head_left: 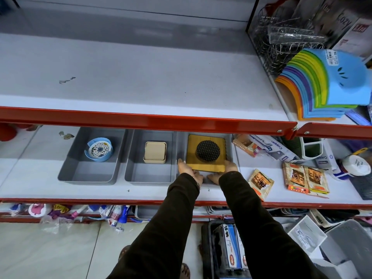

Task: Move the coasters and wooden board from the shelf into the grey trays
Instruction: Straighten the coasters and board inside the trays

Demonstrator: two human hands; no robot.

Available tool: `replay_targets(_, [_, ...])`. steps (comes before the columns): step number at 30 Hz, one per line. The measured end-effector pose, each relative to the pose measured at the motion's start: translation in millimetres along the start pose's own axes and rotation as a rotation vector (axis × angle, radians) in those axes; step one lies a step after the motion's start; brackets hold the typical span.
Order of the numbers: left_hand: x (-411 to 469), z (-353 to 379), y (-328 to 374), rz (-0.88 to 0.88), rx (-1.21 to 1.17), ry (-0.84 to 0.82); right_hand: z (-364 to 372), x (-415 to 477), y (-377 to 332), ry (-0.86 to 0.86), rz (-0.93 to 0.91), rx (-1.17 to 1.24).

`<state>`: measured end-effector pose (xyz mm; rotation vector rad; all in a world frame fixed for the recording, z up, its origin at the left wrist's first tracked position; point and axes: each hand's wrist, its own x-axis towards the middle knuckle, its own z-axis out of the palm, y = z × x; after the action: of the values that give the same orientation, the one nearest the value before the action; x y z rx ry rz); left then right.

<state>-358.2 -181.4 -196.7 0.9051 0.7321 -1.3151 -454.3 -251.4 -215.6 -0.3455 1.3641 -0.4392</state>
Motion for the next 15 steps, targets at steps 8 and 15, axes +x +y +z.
replay_targets(8, [4,-4,-2,0.002,0.101,-0.021,-3,-5,5,-0.038,0.073,0.53])
replay_targets(15, [-3,-6,1,0.043,0.314,-0.122,-14,-15,7,-0.077,-0.131,0.19])
